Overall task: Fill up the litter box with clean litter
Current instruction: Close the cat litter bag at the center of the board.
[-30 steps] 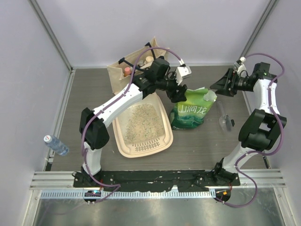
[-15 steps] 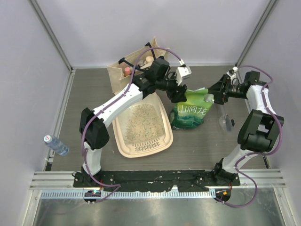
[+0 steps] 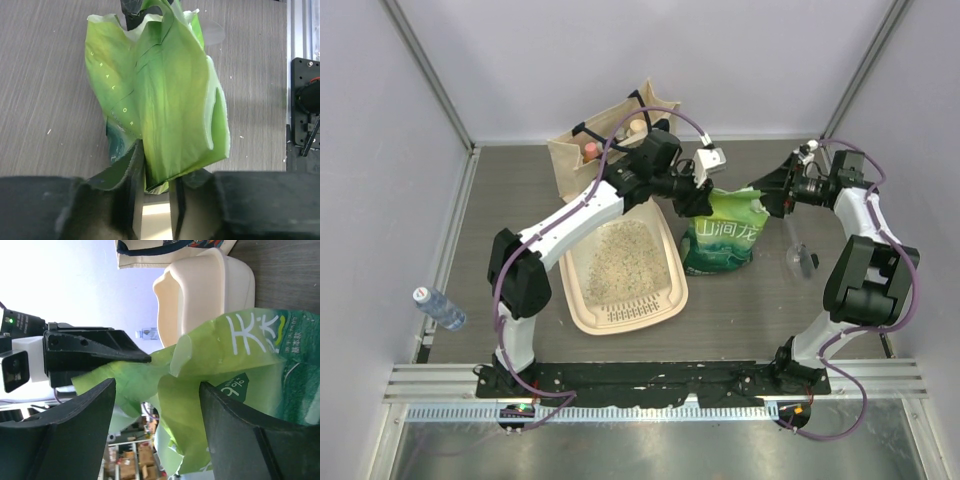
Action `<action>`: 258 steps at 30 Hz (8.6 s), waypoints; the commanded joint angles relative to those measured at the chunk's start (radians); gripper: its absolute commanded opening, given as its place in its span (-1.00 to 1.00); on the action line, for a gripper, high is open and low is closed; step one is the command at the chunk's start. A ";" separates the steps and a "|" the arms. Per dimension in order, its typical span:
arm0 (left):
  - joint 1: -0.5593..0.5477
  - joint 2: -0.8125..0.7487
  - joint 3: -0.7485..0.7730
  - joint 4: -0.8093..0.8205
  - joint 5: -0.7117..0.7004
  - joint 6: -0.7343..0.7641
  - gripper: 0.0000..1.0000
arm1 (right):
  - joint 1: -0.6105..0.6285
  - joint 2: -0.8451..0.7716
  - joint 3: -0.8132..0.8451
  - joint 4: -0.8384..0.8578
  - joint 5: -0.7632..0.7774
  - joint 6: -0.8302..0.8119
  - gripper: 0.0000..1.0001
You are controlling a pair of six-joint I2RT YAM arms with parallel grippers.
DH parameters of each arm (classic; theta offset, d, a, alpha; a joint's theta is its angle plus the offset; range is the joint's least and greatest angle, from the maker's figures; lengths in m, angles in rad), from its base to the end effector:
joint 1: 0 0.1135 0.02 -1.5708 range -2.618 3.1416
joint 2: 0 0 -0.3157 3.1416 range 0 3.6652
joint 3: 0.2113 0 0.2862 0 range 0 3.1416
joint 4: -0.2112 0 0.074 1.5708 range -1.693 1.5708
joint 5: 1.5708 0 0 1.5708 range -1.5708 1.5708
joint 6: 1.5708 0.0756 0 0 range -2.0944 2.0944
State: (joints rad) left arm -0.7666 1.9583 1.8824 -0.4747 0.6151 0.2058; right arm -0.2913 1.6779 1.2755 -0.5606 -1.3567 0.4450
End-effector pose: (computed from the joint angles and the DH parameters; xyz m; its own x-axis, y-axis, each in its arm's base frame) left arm 0.3577 -0.4050 0.3734 -0.1807 0.4057 -0.8960 0.9783 0.1677 -0.1213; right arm 0.3911 -0.0401 0.2991 -0.9135 0.3694 -0.1702 -0.0890 0.2269 0.9698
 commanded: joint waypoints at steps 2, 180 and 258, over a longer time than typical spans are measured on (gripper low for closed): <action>-0.003 -0.056 0.000 0.048 0.029 -0.003 -0.73 | -0.066 0.014 0.068 0.028 -0.044 -0.130 0.48; 0.032 0.024 -0.170 0.492 0.160 -0.418 0.99 | 0.018 0.306 0.225 -0.949 -0.119 -1.523 0.19; 0.075 0.074 0.027 0.059 0.178 0.012 -1.00 | -0.071 0.080 0.219 -0.944 0.298 -1.841 0.07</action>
State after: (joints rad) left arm -0.7132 2.0354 1.8637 -0.3641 0.7704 0.1925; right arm -0.4290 1.8778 1.5738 -1.3281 -1.1267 -1.2304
